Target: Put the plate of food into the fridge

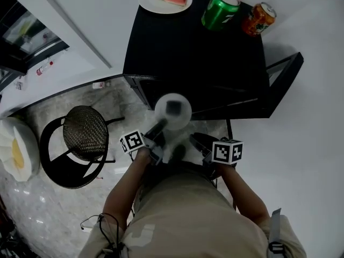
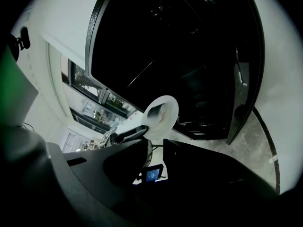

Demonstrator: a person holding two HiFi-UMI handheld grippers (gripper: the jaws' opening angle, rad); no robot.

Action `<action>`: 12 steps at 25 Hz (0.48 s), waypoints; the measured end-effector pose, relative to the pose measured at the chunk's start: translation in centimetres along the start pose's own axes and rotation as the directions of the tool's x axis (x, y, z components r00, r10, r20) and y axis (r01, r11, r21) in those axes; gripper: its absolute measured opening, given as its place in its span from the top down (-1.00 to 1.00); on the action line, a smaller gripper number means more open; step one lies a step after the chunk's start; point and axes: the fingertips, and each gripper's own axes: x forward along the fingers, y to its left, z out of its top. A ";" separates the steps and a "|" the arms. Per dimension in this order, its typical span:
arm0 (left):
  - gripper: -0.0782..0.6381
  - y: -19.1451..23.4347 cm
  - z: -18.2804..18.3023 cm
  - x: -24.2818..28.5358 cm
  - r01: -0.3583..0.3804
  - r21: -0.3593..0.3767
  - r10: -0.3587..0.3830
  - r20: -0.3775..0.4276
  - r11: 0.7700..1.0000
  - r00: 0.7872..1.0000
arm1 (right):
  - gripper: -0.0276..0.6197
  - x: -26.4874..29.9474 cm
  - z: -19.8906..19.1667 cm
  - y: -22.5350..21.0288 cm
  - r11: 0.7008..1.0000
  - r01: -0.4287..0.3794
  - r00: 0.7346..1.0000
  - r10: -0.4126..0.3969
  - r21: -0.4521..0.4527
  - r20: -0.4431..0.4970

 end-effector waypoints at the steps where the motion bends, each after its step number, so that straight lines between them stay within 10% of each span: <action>1: 0.72 0.2 0.2 0.2 -0.003 0.003 0.003 0.003 1.000 1.000 | 0.57 0.0 0.0 0.0 1.000 0.002 1.000 -0.002 -0.001 -0.002; 12: 0.72 2.6 1.6 1.4 -0.036 -0.009 0.036 0.041 0.999 0.999 | 0.57 0.3 -0.1 -0.3 1.000 0.012 1.000 -0.012 -0.017 -0.012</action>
